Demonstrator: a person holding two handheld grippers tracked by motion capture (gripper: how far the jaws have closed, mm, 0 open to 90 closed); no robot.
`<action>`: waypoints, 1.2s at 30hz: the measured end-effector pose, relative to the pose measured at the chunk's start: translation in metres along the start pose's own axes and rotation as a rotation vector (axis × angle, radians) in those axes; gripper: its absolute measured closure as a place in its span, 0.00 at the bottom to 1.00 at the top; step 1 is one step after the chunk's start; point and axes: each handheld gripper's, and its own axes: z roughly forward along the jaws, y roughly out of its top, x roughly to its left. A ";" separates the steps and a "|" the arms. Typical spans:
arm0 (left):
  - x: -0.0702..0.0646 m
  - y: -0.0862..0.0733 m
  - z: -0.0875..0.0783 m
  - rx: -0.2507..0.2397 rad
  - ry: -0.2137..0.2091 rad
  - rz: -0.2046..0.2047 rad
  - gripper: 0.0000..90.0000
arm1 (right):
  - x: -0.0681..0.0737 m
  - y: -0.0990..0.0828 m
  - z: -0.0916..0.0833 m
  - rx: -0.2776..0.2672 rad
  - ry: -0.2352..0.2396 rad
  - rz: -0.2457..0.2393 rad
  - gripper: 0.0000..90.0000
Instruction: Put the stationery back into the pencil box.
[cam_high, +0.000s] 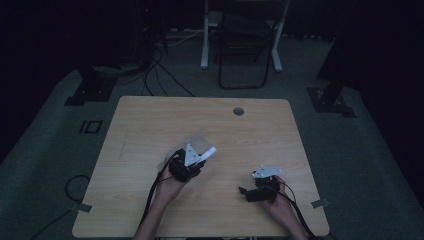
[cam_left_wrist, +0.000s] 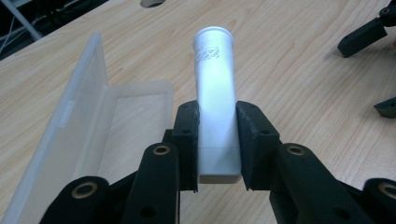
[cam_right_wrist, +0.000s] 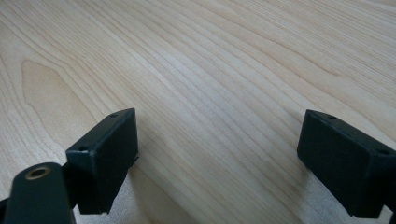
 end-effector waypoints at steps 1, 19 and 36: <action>0.001 0.000 0.000 -0.002 0.002 -0.001 0.79 | 0.000 0.000 0.000 0.000 0.000 0.000 0.14; 0.014 -0.004 -0.001 0.001 0.042 -0.011 0.79 | 0.000 0.000 0.000 0.001 0.000 0.000 0.14; 0.022 -0.006 0.003 0.013 0.064 -0.012 0.79 | 0.000 0.000 0.000 0.001 0.000 0.001 0.14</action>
